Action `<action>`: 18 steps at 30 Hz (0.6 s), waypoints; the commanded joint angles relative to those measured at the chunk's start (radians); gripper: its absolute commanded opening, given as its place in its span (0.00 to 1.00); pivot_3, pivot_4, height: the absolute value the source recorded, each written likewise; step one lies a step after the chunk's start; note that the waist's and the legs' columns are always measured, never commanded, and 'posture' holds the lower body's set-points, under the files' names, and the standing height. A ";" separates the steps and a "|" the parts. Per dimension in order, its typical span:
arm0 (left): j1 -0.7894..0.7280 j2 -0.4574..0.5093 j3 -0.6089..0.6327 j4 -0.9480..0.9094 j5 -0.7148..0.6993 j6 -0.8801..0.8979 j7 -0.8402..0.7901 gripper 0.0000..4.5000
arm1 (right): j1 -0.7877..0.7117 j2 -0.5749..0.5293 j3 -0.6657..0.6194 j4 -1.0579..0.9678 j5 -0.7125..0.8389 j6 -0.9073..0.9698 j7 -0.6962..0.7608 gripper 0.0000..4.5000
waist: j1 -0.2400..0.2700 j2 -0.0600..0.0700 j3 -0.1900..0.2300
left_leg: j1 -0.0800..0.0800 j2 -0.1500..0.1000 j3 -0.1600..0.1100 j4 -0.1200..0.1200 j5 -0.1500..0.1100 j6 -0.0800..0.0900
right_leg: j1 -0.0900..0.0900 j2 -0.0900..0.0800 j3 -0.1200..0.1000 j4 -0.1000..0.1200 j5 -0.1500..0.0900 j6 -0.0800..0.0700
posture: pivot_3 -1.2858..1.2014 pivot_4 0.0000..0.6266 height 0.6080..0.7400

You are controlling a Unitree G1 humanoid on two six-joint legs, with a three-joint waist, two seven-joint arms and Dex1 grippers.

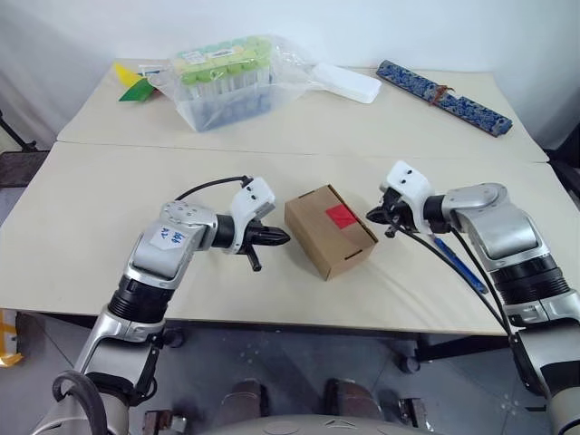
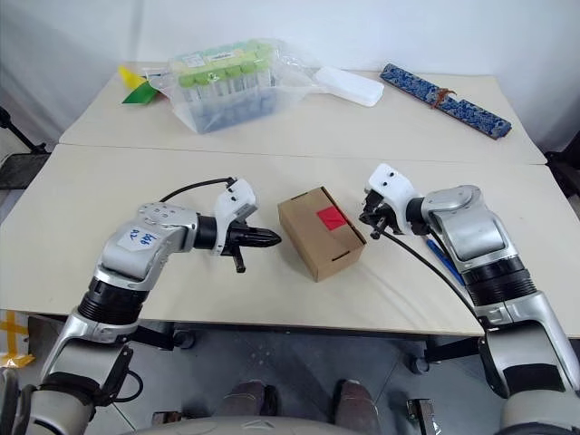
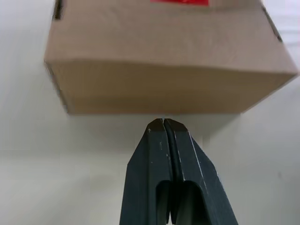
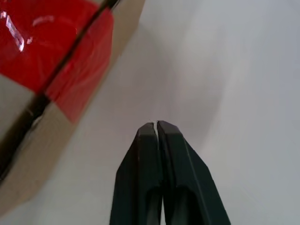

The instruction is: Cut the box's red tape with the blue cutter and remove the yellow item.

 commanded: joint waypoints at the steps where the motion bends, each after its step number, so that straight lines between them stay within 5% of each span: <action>1: -0.007 -0.011 -0.005 0.027 -0.013 -0.042 0.017 0.00 | 0.004 -0.008 -0.007 -0.068 0.000 0.011 0.031 0.00 | 0.000 0.000 0.000 | 0.000 0.000 0.000 0.000 0.000 0.000 | 0.000 0.000 0.000 0.000 0.000 0.000 | 0.52 0.24 1.00; 18: -0.151 -0.075 -0.085 0.351 0.039 -0.279 -0.031 0.00 | 0.119 -0.024 -0.024 -0.452 0.081 0.285 0.024 0.00 | 0.003 0.000 0.000 | 0.000 0.000 0.000 0.000 0.000 0.000 | 0.000 0.000 -0.001 0.000 0.000 0.000 | 0.52 0.24 1.00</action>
